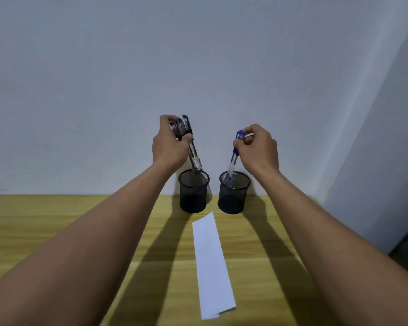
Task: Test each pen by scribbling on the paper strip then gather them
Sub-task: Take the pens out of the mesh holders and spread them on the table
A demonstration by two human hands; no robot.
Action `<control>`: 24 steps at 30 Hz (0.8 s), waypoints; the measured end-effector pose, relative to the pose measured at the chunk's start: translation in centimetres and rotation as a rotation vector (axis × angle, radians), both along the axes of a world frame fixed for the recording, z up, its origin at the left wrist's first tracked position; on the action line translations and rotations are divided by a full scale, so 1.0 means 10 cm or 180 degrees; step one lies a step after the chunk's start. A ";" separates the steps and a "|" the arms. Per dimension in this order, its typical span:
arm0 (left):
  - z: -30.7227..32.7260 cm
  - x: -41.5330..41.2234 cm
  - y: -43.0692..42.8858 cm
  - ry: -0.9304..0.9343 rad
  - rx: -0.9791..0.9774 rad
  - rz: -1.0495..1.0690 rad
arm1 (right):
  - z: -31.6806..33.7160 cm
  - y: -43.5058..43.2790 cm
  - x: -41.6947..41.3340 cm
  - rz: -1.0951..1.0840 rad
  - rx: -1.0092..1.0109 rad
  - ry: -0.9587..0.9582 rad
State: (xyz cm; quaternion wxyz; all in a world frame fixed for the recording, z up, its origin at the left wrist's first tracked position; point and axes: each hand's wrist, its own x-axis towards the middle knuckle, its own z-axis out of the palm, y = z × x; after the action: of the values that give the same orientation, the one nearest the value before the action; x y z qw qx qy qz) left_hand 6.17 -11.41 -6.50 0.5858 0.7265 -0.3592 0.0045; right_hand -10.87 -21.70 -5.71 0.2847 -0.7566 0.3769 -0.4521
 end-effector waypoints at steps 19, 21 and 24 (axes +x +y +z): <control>-0.52 -0.01 1.64 0.1450 -0.0562 0.0472 | -0.67 1.86 -0.08 0.0717 0.1448 -0.0650; -0.66 0.00 1.75 0.1555 -0.0532 0.0553 | -0.81 2.01 -0.06 0.0727 0.1725 -0.0679; -0.89 0.05 1.88 0.1748 -0.0498 0.0724 | -1.01 2.23 -0.01 0.0748 0.2168 -0.0866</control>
State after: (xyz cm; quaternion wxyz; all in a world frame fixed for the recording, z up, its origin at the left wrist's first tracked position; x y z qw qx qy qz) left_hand 6.67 7.42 -15.42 0.7108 0.6888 -0.1023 -0.0988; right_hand -10.97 0.60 -15.85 0.6171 -0.5898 0.3750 -0.3615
